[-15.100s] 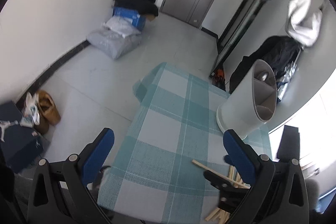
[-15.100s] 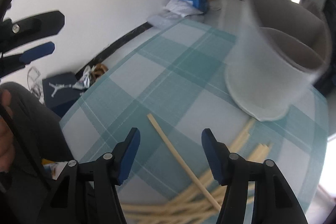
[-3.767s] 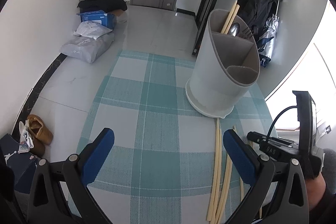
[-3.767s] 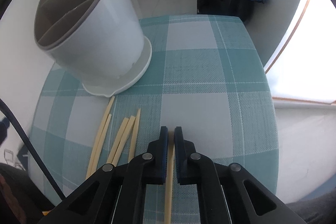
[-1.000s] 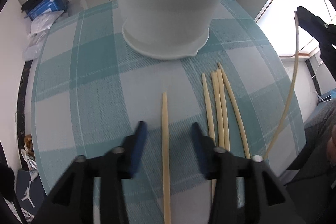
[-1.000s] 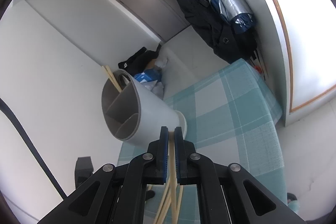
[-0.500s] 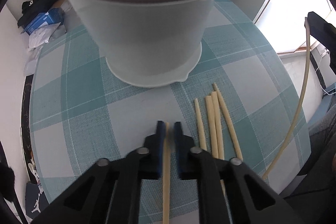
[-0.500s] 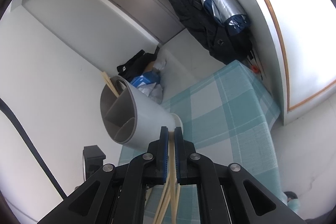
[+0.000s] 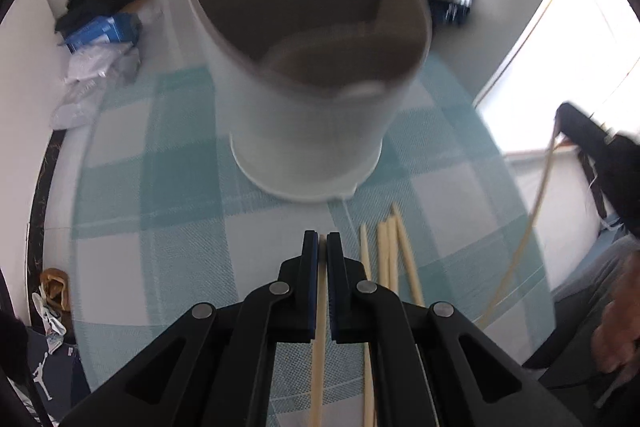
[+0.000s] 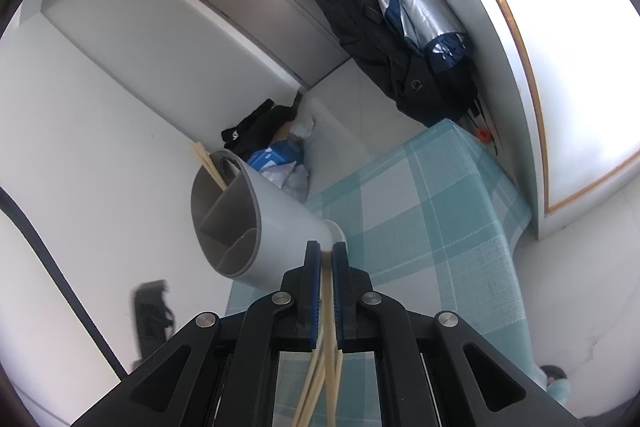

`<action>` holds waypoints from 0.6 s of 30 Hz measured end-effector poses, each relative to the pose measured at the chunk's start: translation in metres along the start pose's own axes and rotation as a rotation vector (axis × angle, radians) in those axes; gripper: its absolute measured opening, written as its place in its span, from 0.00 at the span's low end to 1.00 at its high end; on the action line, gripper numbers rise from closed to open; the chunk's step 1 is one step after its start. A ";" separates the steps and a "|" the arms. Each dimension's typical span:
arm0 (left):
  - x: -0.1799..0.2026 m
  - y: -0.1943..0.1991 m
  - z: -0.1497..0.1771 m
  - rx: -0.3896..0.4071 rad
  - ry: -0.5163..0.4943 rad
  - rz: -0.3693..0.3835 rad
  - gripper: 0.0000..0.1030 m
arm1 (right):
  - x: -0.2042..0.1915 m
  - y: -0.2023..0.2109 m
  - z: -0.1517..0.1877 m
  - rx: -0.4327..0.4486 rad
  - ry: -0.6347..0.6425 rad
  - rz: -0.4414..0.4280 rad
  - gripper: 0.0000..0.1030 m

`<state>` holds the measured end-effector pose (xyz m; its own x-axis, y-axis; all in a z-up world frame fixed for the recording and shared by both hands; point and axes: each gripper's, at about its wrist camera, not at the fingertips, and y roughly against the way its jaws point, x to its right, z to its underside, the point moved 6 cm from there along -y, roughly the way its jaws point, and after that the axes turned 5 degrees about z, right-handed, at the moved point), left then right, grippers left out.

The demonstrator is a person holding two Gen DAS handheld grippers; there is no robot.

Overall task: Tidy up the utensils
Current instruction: 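Close the left tool on a chopstick while the right tool holds its chopsticks, then lift the chopsticks in both tools up toward the holder opening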

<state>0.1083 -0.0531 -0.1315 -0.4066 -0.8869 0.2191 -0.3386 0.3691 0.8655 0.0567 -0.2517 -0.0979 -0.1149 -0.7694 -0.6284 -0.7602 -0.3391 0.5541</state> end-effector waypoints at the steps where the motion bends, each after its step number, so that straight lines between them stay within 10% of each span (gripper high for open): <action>1: 0.000 0.010 -0.003 0.031 0.006 0.005 0.01 | -0.001 0.000 0.000 0.003 0.003 0.000 0.05; 18: 0.005 0.083 -0.018 0.294 0.058 0.040 0.01 | -0.032 0.006 0.006 0.053 0.100 0.026 0.05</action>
<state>0.0929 -0.0318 -0.0501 -0.3784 -0.8812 0.2833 -0.5576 0.4613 0.6902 0.0520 -0.2255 -0.0775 -0.0727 -0.8289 -0.5547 -0.7907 -0.2910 0.5385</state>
